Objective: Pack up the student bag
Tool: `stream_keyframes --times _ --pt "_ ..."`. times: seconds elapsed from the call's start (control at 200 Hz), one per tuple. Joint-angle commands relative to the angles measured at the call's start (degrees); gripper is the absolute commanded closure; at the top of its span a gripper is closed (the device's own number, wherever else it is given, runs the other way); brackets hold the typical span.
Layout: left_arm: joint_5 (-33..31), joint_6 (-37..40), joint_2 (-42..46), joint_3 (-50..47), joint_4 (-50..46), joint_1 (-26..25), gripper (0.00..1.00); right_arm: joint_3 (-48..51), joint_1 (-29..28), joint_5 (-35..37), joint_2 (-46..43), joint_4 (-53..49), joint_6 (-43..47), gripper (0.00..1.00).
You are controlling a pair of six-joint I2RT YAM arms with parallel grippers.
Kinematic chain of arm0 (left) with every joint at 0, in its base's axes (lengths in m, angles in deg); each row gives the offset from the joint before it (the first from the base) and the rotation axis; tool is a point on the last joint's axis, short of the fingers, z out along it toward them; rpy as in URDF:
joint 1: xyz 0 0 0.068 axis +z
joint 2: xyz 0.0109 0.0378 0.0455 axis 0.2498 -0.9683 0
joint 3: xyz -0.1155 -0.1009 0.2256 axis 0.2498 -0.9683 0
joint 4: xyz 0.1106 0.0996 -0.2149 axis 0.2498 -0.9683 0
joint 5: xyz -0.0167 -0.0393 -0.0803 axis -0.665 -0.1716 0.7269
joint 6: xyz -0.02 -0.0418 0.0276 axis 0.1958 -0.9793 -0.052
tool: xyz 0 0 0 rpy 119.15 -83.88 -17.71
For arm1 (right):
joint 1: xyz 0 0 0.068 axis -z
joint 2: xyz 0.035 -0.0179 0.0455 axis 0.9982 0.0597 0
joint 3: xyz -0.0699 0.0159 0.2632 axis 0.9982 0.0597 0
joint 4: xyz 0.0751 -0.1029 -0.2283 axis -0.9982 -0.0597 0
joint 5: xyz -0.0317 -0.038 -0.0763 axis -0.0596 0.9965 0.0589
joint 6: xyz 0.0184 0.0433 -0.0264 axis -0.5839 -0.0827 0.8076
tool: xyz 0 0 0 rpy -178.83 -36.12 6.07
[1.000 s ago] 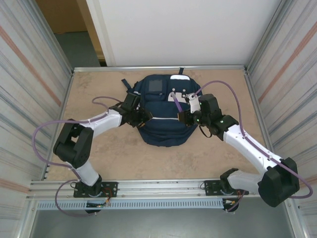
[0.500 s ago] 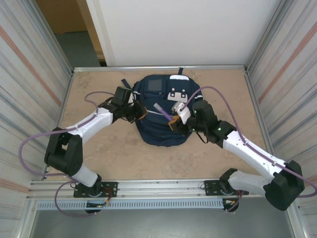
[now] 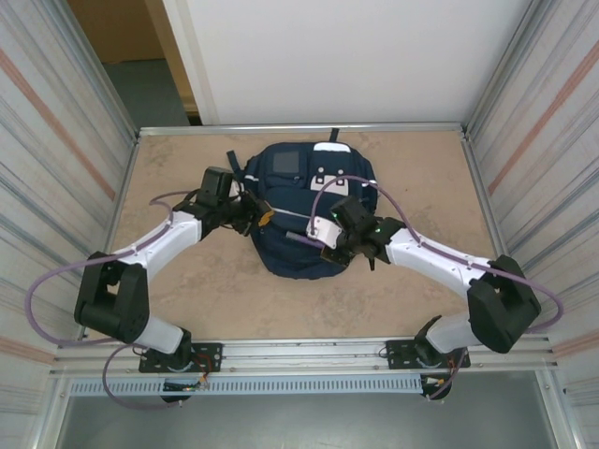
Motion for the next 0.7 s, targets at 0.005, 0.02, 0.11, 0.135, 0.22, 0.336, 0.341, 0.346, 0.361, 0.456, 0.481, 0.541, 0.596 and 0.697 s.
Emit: stream_keyframes --times 0.005,0.02,0.11,0.135,0.22,0.336,0.341,0.346,0.361,0.456,0.481,0.541,0.596,0.697 --pt "1.4 -1.1 4.6 0.4 1.8 0.6 1.00 -0.8 2.5 5.4 -0.5 4.2 -8.2 0.90" --pt "1.6 -1.1 4.7 0.2 1.8 0.6 1.00 -0.3 2.8 5.4 -0.8 5.3 -9.0 0.89" --pt "3.6 -0.4 4.3 -0.3 2.3 0.6 1.00 1.8 3.2 4.4 -1.8 11.2 -11.7 0.88" --pt "4.2 -0.3 4.1 -0.4 2.3 0.6 1.00 1.5 3.0 4.5 -1.5 11.7 -11.9 0.88" --pt "5.6 -0.1 3.3 -0.6 2.5 0.7 1.00 0.2 1.6 8.2 0.5 13.3 -13.3 0.85" --pt "7.0 1.0 2.1 -0.5 2.4 0.8 1.00 -1.7 -1.0 11.9 5.4 16.9 -14.6 0.82" --pt "7.1 1.2 2.0 -0.5 2.4 0.8 1.00 -1.8 -1.1 12.0 5.7 17.0 -14.7 0.82" --pt "7.1 1.2 2.0 -0.5 2.4 0.8 1.00 -2.0 -1.2 12.0 6.0 17.0 -14.8 0.82" --pt "7.4 1.2 1.8 -0.4 2.4 0.7 1.00 -2.4 -1.4 12.3 6.6 17.0 -15.0 0.82" --pt "8.6 1.4 1.1 -0.5 2.7 0.8 1.00 -5.3 -3.9 15.0 11.2 18.1 -15.6 0.82" --pt "8.9 1.7 1.0 -0.4 2.8 0.8 1.00 -5.6 -4.4 15.4 12.0 18.9 -15.5 0.82" --pt "9.8 2.9 0.6 -0.3 2.5 1.0 1.00 -4.9 -5.4 15.5 13.2 22.6 -14.9 0.82" --pt "10.6 3.8 0.2 -0.2 1.8 1.3 1.00 -4.2 -5.8 13.1 13.9 25.7 -13.0 0.82" --pt "12.2 4.5 -0.2 -0.7 1.2 2.0 1.00 -4.9 -7.6 14.4 14.8 27.2 -7.3 0.82"
